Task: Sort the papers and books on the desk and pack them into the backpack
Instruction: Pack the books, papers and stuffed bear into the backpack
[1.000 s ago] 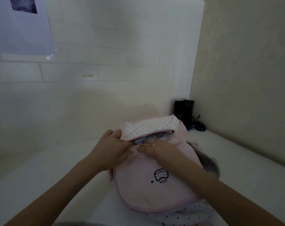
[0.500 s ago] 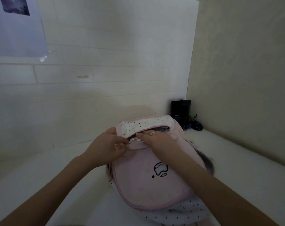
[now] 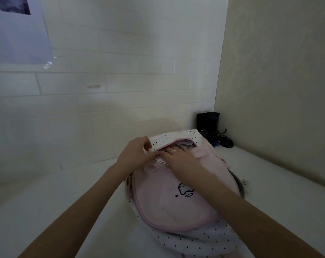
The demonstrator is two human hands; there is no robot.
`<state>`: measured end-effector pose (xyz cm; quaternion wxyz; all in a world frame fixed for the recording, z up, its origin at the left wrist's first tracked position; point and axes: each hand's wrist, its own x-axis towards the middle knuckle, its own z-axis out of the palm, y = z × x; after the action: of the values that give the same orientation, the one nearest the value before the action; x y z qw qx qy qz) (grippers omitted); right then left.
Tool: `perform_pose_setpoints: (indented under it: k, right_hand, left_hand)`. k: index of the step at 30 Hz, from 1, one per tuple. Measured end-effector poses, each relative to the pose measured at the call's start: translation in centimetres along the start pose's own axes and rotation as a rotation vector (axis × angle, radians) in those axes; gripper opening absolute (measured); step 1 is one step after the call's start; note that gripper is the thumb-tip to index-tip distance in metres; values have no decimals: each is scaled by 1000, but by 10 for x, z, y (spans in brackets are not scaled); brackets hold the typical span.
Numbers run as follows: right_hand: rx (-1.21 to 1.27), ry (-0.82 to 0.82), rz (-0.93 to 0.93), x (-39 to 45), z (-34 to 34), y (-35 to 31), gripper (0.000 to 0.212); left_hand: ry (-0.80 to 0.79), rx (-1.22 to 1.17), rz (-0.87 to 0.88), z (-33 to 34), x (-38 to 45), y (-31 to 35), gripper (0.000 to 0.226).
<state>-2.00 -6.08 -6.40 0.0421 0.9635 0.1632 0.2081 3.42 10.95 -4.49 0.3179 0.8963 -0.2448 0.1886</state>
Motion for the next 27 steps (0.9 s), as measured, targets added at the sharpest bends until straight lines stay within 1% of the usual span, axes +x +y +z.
perform_pose_setpoints:
  k: [4,5,7,8,10,11,13,14,16,19,22,25,27]
  right_hand:
    - [-22,-30,5,0,-4,0,45]
    - [-24,-44,8,0,-4,-1,45]
    - [-27,-35,24,3,-1,-3,42]
    - [-29,-18,29,5,1,-3,40]
    - [-29,0,45,8,3,-5,38]
    - [-30,8,48,10,3,-5,40]
    - [-37,8,58,12,-1,-9,52]
    - [-44,14,65,12,-4,-10,53]
    - [-48,21,84,15,-9,-10,37]
    - [-43,65,113,20,-18,-12,30]
    - [-5,72,138,21,-23,-17,26]
    - [-76,-9,165,21,-29,-17,26]
    - [-119,-62,170,21,-33,-14,26]
  left_hand:
    - [-174,363,22,6,13,-2,23]
    - [-206,448,36,6,15,-1,25]
    - [-233,571,68,4,16,3,32]
    - [-228,595,88,1,17,4,33]
    - [-208,556,137,-7,17,-1,29]
    - [-201,490,159,-11,16,-5,27]
    - [-201,300,182,-15,14,-12,30]
    - [-197,217,189,-16,13,-14,29]
    - [-193,141,207,-19,14,-15,28]
    - [-201,128,236,-25,18,-16,28]
    - [-193,192,281,-29,22,-15,28]
    - [-189,225,335,-33,25,-13,37]
    - [-185,219,345,-33,24,-9,35]
